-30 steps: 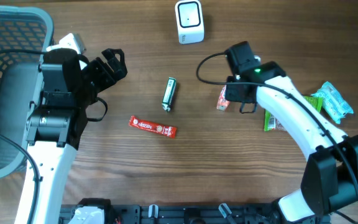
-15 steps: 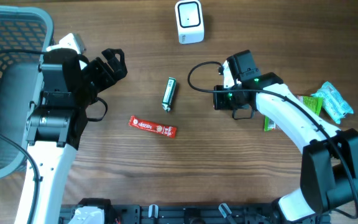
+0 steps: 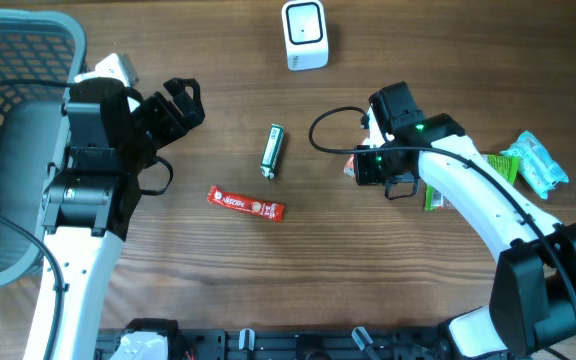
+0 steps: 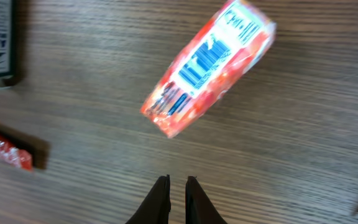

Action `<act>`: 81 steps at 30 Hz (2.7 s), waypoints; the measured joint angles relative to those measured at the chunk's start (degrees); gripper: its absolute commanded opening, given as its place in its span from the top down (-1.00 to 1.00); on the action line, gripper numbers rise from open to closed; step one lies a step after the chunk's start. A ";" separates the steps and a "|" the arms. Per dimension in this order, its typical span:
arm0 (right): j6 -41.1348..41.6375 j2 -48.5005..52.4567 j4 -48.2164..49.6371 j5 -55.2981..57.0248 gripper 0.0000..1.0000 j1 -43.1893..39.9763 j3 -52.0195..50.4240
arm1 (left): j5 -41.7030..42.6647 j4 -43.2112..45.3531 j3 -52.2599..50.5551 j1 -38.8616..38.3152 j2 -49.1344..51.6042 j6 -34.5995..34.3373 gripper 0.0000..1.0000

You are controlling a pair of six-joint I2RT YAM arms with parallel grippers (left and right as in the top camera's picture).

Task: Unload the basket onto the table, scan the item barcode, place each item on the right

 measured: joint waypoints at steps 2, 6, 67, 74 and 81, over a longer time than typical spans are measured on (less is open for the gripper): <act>0.28 0.00 0.66 2.29 0.85 0.00 -0.24 | 0.00 -0.02 0.00 0.00 0.00 0.00 -1.00; 1.95 0.00 5.53 5.35 0.91 0.00 -3.89 | 0.00 0.00 0.00 0.00 0.00 0.00 -1.00; 16.13 6.54 32.98 -3.34 0.44 -3.67 -10.36 | 0.00 -0.02 0.00 0.00 0.00 0.00 -1.00; 20.37 6.56 33.31 -3.80 0.48 -3.67 -10.36 | 0.00 -0.02 0.00 0.00 0.00 0.00 -1.00; 21.97 6.56 36.48 -8.94 0.29 -3.67 -10.36 | 0.00 -0.02 0.00 0.00 0.00 0.00 -1.00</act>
